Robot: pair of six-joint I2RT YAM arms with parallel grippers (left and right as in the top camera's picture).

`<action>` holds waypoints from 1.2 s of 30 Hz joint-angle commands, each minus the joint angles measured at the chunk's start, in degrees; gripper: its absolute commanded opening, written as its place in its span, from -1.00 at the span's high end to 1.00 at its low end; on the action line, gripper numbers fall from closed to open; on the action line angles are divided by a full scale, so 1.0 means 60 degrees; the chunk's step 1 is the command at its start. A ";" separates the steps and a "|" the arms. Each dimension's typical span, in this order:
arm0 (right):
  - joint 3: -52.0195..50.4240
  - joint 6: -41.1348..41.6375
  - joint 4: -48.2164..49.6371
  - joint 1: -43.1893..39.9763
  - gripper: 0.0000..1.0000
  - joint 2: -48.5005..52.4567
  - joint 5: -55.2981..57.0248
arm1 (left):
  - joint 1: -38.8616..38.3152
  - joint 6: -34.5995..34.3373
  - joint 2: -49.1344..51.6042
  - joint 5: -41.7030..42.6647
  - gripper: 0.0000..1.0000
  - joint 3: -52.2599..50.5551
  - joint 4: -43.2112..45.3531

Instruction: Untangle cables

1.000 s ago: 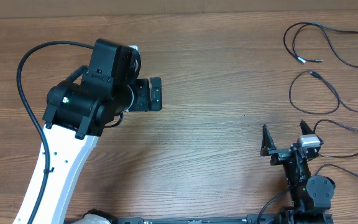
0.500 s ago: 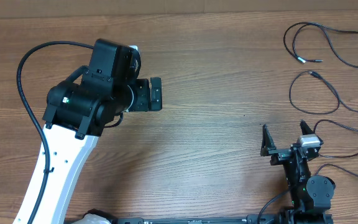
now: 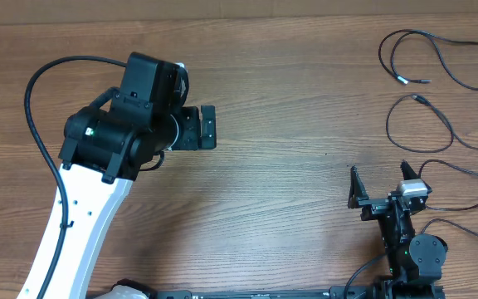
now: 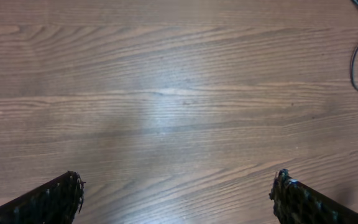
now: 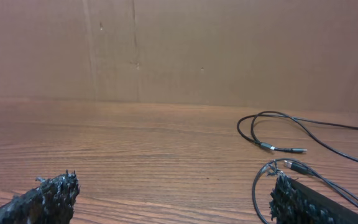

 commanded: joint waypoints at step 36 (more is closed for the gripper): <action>-0.0095 -0.0036 0.0058 -0.0025 -1.00 -0.0113 -0.0051 | 0.1242 0.0790 -0.6532 -0.0361 -0.99 -0.7151 0.1953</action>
